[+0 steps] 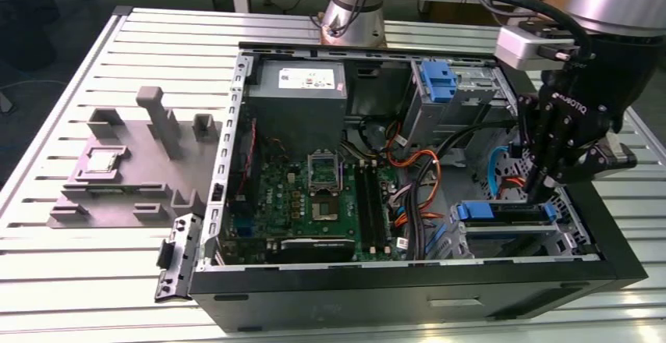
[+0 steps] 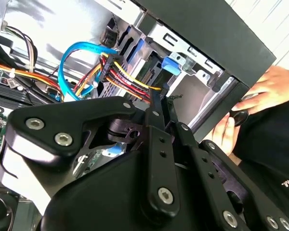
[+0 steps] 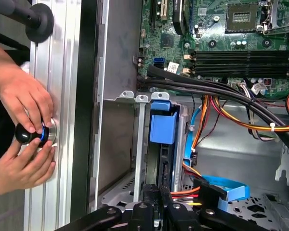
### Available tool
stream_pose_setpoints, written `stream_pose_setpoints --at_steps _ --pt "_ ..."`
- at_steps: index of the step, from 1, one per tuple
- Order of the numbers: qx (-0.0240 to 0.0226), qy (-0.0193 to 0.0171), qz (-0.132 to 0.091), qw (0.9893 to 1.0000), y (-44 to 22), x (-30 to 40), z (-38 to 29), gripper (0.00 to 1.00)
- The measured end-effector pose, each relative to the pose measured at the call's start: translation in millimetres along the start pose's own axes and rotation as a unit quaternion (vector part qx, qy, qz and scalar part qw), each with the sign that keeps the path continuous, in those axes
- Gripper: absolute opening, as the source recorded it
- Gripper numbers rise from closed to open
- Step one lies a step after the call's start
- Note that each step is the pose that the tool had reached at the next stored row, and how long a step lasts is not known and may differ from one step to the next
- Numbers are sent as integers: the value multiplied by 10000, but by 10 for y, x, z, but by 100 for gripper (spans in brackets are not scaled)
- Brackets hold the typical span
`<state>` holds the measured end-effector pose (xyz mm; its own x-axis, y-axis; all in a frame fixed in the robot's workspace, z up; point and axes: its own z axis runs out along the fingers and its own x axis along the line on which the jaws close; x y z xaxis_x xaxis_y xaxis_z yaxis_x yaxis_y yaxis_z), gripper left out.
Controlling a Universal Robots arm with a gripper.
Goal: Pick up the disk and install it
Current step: 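Insert the disk into the insertion slot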
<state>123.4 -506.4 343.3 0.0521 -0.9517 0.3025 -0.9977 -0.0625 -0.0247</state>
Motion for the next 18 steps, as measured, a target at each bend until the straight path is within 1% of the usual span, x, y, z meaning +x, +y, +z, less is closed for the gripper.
stream_pose_setpoints --at_steps 7,8,9,10,12,14,15,16,18 --pt "-5 -7 18 10000 -57 9 9 17" --pt "-5 -15 22 10000 -62 10 11 17" --pt "-5 -44 26 10000 -62 10 12 17" --pt "-3 -107 30 9999 -61 10 13 17" --pt "6 -293 40 9996 -62 10 15 17" --pt "13 -473 52 9989 -61 13 16 17" --pt "16 -538 56 9985 -61 20 21 17" --pt "18 -572 58 9983 -60 33 28 17" --pt "18 -609 66 9981 -58 60 40 17"
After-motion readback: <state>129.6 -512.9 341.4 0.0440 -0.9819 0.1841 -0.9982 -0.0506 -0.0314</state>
